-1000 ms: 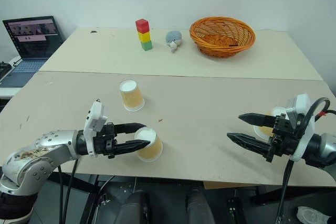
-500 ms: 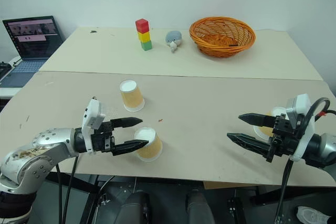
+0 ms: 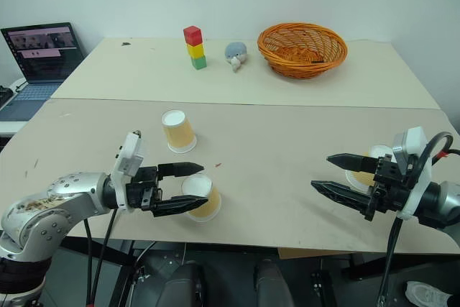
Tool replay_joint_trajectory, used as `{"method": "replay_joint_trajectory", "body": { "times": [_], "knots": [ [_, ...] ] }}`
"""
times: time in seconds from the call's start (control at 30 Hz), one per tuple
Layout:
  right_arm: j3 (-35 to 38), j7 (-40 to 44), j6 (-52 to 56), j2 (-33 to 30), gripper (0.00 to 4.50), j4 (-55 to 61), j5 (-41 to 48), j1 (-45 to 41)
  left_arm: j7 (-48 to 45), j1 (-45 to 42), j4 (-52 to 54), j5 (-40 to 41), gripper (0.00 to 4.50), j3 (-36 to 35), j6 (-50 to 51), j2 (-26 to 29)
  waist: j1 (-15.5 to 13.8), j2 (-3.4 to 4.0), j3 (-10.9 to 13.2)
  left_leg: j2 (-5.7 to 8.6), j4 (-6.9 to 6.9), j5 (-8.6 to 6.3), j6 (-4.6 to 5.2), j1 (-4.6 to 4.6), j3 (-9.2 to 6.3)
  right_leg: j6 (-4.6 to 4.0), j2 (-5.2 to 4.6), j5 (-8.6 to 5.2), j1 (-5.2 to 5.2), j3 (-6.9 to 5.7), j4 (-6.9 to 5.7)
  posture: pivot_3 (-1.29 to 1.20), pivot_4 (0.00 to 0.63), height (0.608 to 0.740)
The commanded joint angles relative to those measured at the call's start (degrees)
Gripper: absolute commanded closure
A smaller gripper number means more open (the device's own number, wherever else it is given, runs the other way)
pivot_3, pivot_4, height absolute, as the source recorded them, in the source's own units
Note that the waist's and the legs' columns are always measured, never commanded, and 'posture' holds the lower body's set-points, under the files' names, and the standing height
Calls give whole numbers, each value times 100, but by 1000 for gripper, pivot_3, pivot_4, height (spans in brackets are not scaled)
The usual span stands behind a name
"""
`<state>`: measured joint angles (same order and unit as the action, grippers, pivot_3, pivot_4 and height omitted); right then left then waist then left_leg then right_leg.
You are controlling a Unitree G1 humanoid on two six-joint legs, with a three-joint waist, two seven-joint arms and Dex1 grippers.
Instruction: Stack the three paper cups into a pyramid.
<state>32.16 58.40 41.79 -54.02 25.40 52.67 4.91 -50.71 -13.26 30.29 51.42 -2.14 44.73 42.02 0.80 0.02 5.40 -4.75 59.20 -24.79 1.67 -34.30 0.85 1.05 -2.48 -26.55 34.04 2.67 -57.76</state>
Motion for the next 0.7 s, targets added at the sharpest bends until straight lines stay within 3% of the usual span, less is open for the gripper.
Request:
{"method": "replay_joint_trajectory", "body": {
  "times": [0.03,0.7],
  "knots": [
    [217,-34,-12,-38,0,160,104,-9,-157,32,-71,-287,88,140,-178,67,0,0,0,0,0,0,0,0,3,0,0,0,0,0,0,0,150,640],
    [337,-195,-5,-12,0,361,266,184,-361,-27,-523,-1208,88,490,-804,-295,-3,-1,1,0,1,0,0,-3,2,-1,0,-1,1,0,0,0,150,640]
  ]
}}
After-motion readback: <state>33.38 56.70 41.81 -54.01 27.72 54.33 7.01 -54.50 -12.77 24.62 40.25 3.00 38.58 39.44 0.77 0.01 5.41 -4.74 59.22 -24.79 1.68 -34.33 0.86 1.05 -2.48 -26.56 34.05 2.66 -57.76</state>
